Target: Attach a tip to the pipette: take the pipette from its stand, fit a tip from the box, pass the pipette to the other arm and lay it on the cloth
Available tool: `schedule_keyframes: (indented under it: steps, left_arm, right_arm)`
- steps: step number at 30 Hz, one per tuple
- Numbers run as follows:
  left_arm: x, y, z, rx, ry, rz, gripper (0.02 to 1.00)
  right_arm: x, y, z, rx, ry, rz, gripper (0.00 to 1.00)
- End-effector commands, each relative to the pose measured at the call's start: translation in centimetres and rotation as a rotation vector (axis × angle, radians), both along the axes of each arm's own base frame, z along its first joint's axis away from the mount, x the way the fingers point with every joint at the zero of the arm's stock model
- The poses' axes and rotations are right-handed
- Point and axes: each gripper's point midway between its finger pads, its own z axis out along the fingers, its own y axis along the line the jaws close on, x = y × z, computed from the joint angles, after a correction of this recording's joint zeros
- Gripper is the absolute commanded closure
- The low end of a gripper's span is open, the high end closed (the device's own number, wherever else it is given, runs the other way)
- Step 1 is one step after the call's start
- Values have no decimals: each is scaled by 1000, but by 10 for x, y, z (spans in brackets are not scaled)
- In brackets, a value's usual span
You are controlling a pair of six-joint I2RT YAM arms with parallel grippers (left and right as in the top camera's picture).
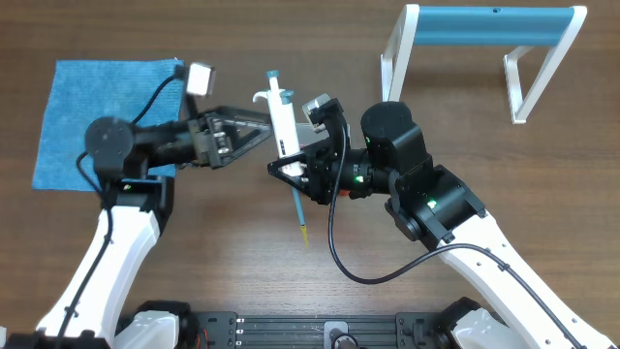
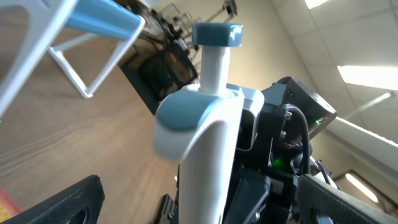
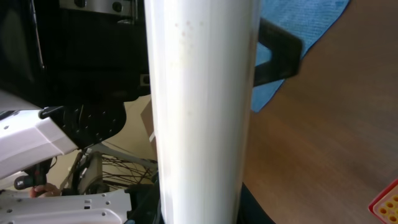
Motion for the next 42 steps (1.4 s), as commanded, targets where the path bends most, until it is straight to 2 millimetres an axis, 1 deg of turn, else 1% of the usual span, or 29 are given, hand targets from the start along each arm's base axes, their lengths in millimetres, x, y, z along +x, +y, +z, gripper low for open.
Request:
schedule_keyframes:
  steps: [1,4,8,11,12,14,15,16,18,19,20,23,24,25,26,28,30,32,34,36,37,38,39,41,42]
  left_arm:
    - [5,-16,0,7,-33,-54,25]
    - [3,-25,-1,3,-46,-74,27]
    - [3,-26,-1,0,-45,-71,152]
    - [6,-25,0,-5,-46,-53,152]
    - [8,-25,1,-7,-45,-46,191]
    - [9,-25,1,-10,-42,-38,209]
    - [10,-25,1,-10,-42,-35,259]
    - [10,-25,1,-11,-42,-33,432]
    - [11,-25,2,-13,-42,-26,829]
    - [12,-24,2,-14,-41,-21,958]
    - [13,-24,2,-17,-41,-13,989]
    - [15,-24,3,-19,-40,-5,991]
    - [15,-24,3,-20,-40,-3,991]
    - [15,-24,3,-20,-40,-3,991]
    - [15,-24,3,-20,-40,-3,991]
    - [15,-24,2,-18,-32,-2,989]
    - [19,-20,-5,-6,-1,7,991]
    - [27,-11,-23,27,56,37,991]
    - [36,3,-46,65,121,85,991]
    - [43,19,-64,93,170,133,991]
    - [47,34,-75,108,205,174,989]
    - [54,50,-82,108,237,220,989]
    - [56,55,-83,106,241,235,989]
    - [61,69,-84,102,247,278,991]
    - [65,78,-86,105,251,311,991]
  right_arm:
    - [-5,3,11,32,-6,37,921]
    - [-6,4,12,37,-4,48,921]
    - [-6,4,12,37,-5,48,921]
    - [-7,4,12,37,-5,48,921]
    - [-6,4,12,37,-5,48,921]
    - [-7,4,12,37,-5,48,921]
    - [-7,4,12,37,-5,49,921]
    - [-9,5,13,42,-2,60,921]
    - [-12,5,14,49,3,79,917]
    - [-14,6,14,54,6,92,917]
    - [-16,6,15,57,9,102,919]
    - [-19,7,16,64,13,120,915]
    - [-19,7,16,64,13,119,744]
    - [-19,7,16,64,13,119,231]
    - [-19,7,16,64,13,119,14]
    - [-19,6,16,64,13,118,14]
    - [-16,3,14,58,22,105,14]
    - [-14,-7,10,51,30,115,14]
    - [-13,-20,15,81,41,146,14]
    - [-7,-38,23,132,56,159,14]
    - [0,-54,29,166,64,151,14]
    - [12,-73,31,184,64,108,14]
    - [17,-80,31,186,60,88,12]
    - [31,-101,27,179,65,14,12]
    - [39,-113,21,159,60,-42,12]
